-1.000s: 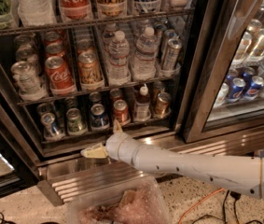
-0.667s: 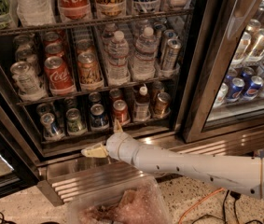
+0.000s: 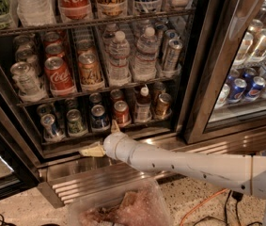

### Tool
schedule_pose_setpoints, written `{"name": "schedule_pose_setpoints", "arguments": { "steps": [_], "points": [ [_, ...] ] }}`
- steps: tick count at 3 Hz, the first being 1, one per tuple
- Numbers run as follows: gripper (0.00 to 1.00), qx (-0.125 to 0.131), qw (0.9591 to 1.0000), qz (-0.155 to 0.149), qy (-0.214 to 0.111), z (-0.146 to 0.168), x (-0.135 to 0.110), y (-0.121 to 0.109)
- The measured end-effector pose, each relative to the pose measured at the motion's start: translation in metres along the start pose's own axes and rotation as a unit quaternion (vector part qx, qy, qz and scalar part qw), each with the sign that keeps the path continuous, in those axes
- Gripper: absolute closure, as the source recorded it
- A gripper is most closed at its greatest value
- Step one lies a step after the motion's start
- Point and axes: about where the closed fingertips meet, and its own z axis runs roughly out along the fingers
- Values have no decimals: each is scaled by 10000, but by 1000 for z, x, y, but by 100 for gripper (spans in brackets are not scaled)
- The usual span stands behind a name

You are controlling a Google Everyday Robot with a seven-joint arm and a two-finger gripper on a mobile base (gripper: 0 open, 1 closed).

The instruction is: Pick pepsi can from bottom shelf of fridge

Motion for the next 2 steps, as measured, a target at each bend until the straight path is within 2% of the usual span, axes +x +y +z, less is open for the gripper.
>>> {"name": "schedule_pose_setpoints", "arguments": {
  "steps": [2],
  "points": [
    [0, 65, 9997, -193, -130, 24, -10, 1]
  ]
}}
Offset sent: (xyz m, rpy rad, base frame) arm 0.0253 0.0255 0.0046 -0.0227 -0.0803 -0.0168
